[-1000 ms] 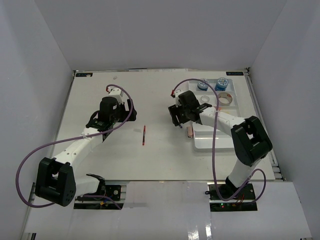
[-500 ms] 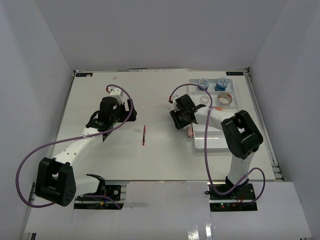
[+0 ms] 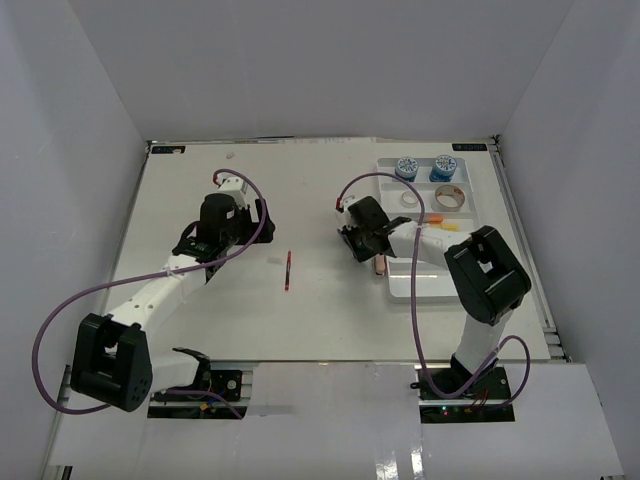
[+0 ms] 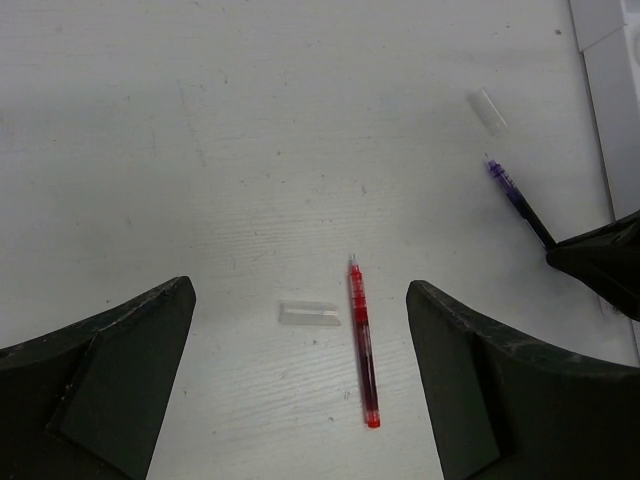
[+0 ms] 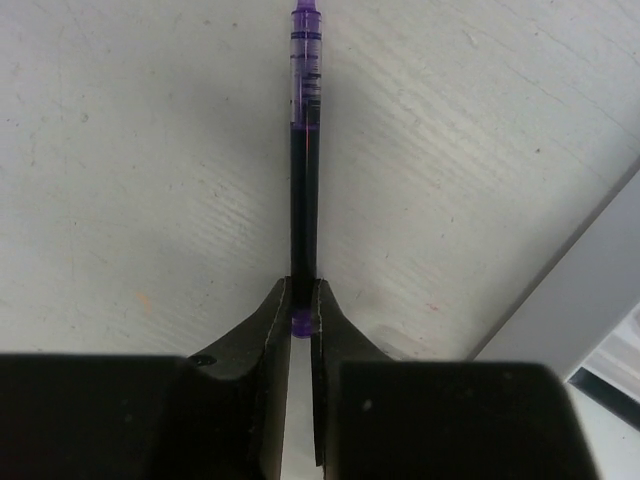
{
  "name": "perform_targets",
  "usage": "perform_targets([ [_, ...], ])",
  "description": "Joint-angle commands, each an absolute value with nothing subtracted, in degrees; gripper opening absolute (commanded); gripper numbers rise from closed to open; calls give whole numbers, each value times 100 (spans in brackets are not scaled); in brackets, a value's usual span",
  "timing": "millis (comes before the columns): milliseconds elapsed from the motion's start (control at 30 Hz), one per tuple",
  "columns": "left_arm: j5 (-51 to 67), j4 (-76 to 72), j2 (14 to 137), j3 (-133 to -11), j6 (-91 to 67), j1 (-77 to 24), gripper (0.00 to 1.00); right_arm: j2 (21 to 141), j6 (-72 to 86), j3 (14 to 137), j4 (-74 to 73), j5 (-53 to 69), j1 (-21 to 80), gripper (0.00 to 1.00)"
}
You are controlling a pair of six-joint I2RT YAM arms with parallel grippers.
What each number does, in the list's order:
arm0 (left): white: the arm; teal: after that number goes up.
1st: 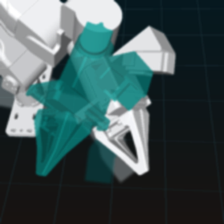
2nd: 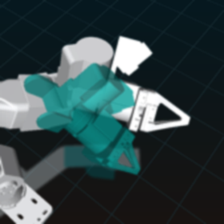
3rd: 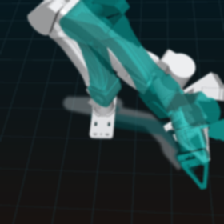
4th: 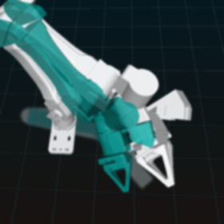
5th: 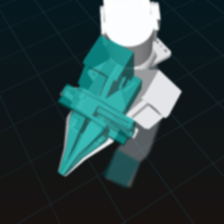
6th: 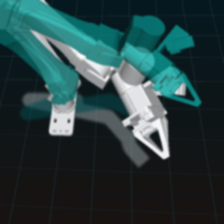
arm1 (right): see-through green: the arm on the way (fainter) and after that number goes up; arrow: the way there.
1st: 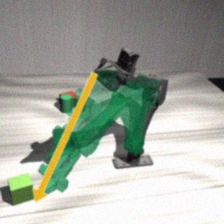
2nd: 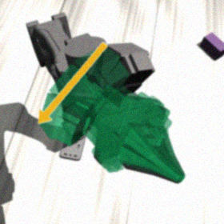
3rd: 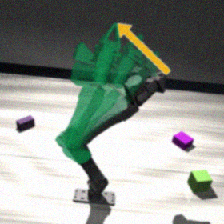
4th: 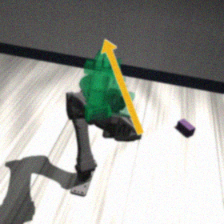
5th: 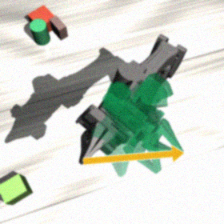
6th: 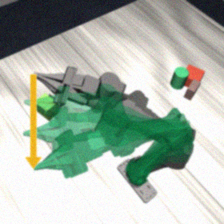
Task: Sort the stationery into containers
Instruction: Pick up the pen from the center of the board.
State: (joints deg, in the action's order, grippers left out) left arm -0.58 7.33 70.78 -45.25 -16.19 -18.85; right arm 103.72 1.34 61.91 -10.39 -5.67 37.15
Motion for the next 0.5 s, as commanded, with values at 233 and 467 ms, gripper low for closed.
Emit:
perform_targets([
  [233,1123,319,6356,-4219,-2653,-1863,98,9151,886,5889,-977,-317,4315,8],
  [467,2003,-825,5590,-3736,-3743,-1916,98,7780,2090,5327,614,202,4570,8],
])
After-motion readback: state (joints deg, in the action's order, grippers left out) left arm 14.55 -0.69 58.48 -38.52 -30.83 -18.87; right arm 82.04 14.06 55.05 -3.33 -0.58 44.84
